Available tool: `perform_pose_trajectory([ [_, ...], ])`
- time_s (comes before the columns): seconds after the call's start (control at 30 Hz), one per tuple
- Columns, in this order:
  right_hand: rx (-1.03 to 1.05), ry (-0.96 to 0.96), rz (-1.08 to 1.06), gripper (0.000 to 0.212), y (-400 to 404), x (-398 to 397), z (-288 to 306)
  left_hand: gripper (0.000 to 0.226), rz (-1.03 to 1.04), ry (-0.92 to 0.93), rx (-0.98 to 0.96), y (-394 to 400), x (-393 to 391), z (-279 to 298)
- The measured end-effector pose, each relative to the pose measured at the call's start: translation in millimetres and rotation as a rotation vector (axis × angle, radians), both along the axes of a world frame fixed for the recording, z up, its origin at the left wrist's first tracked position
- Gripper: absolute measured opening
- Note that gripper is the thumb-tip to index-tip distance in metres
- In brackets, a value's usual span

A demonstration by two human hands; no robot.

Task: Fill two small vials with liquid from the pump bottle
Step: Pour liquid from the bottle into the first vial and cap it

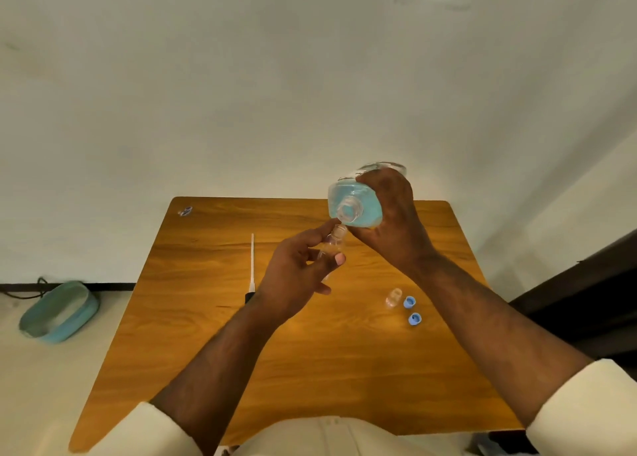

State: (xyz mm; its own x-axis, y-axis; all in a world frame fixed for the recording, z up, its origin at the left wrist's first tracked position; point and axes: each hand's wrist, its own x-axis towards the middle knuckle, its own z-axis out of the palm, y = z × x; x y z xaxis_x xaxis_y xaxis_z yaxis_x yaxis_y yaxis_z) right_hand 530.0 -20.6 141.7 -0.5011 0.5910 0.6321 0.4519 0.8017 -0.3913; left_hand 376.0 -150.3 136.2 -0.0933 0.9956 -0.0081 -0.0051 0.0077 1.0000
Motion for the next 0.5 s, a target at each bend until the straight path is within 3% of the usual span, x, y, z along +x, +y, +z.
perform_pose_trajectory([
  [0.5,0.090,-0.066,-0.009,0.075,4.1,-21.3,22.5,0.053,0.045,-0.011,0.044,-3.6,-15.2,20.1],
])
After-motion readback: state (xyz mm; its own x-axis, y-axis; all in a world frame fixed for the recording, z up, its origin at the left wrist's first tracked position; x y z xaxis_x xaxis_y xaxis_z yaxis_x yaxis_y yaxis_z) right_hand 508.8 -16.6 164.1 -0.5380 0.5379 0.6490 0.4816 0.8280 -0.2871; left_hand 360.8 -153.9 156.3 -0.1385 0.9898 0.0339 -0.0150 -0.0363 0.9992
